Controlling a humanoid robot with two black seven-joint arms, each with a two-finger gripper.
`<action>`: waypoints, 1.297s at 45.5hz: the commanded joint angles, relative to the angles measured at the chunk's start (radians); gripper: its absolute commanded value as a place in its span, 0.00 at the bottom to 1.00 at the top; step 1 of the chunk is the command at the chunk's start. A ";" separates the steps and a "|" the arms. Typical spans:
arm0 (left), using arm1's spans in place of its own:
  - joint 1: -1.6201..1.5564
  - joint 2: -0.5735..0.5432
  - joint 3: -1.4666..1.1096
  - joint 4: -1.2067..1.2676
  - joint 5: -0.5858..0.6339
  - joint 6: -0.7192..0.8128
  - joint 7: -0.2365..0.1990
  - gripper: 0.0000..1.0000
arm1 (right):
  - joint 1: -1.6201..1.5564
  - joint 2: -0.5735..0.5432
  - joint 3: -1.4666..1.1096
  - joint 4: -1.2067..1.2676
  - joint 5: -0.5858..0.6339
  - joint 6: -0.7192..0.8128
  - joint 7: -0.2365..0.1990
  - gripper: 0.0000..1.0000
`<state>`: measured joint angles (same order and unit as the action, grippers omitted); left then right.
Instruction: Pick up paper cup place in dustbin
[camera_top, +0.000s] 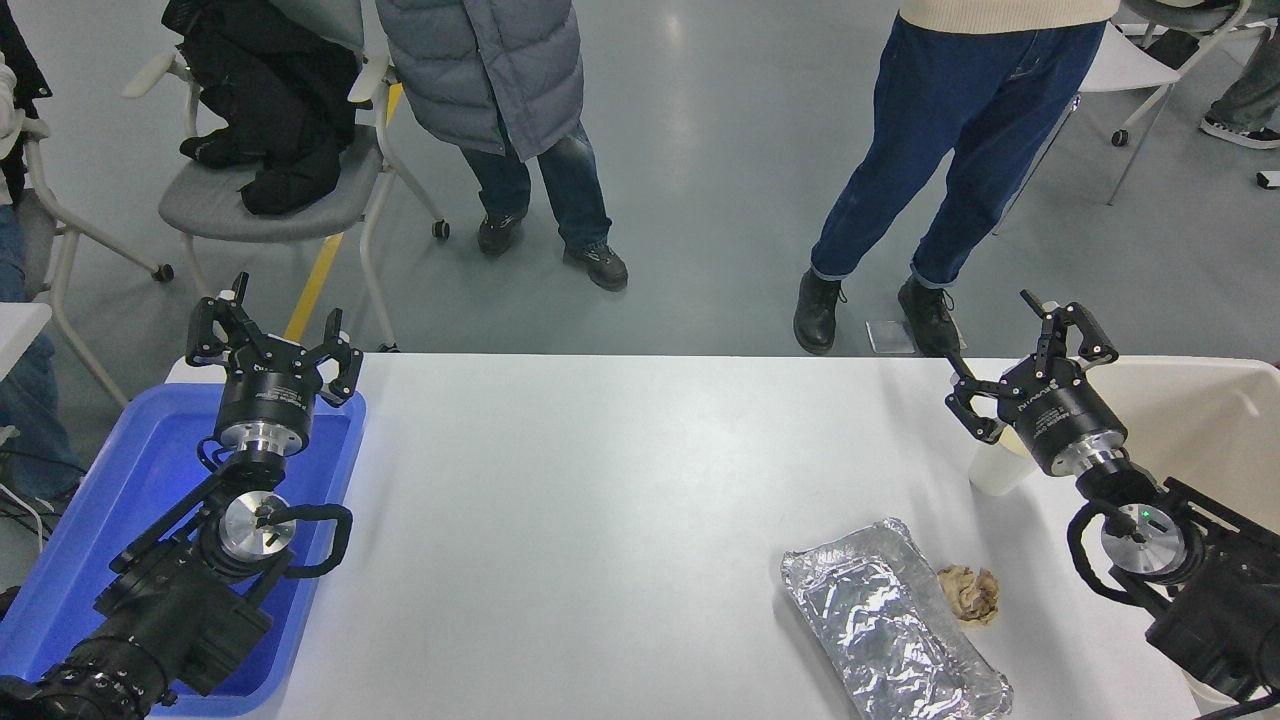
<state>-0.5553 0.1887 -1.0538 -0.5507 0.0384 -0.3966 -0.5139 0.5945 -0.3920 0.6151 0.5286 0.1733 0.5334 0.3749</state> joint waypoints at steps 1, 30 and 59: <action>0.000 0.000 0.000 0.000 0.000 0.001 0.000 0.99 | 0.001 0.001 -0.001 -0.002 0.000 0.000 -0.001 1.00; 0.000 0.002 0.005 0.000 0.002 -0.001 0.000 0.99 | 0.053 -0.033 -0.003 0.077 -0.153 -0.009 -0.005 1.00; 0.000 0.003 0.005 0.000 0.002 -0.001 0.000 0.99 | 0.352 -0.455 -0.427 0.540 -0.675 -0.073 -0.087 1.00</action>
<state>-0.5553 0.1917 -1.0492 -0.5507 0.0400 -0.3973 -0.5138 0.7590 -0.6835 0.4533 0.8970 -0.3255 0.4838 0.3244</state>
